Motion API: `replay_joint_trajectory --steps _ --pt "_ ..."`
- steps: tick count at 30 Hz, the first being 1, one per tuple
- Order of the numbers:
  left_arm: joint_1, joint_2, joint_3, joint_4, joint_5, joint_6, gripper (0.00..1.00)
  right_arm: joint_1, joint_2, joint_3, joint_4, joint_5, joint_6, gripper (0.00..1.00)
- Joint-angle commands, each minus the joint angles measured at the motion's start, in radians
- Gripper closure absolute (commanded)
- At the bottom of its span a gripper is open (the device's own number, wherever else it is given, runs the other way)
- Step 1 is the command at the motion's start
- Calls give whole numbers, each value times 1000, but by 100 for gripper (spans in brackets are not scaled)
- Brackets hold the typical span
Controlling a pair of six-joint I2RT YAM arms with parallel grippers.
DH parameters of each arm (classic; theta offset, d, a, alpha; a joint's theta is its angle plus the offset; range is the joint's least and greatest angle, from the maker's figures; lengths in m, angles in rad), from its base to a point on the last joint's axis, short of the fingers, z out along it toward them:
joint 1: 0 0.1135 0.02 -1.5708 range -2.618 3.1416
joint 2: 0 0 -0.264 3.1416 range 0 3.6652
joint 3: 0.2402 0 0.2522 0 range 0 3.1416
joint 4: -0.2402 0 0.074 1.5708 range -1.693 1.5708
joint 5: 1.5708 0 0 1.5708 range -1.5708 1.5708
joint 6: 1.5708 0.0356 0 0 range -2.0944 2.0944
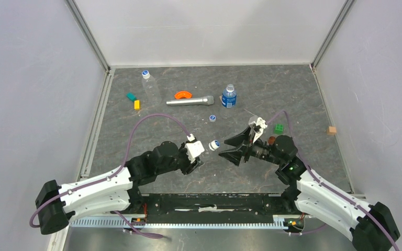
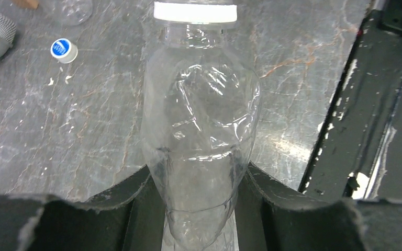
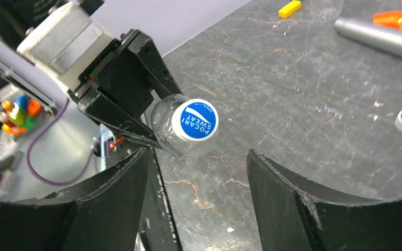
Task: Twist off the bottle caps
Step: Unscrew the bottle cap from the plastic bottle.
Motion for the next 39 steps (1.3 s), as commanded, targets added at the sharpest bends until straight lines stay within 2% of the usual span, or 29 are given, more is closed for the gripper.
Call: replay_joint_trajectory --steps 1,12,21,25,29,32,36,39 --pt "-12 4 44 11 -100 17 84 0 36 -29 181 106 267 27" --pt "-17 17 28 7 -103 24 84 0 164 -33 316 110 378 27" --pt "-20 38 29 10 -93 19 84 0 294 -34 510 29 470 33" --pt "-18 25 23 13 -92 11 84 0 323 -38 522 19 472 41" --pt "-19 13 21 24 -84 11 84 0 344 -41 538 -7 462 53" --pt "-20 6 24 32 -54 11 84 0 347 -38 562 -70 420 70" --pt "-19 -11 29 41 41 19 84 0 327 -14 532 -181 280 80" --pt "-20 -40 26 58 128 14 84 1 307 32 402 -292 107 80"
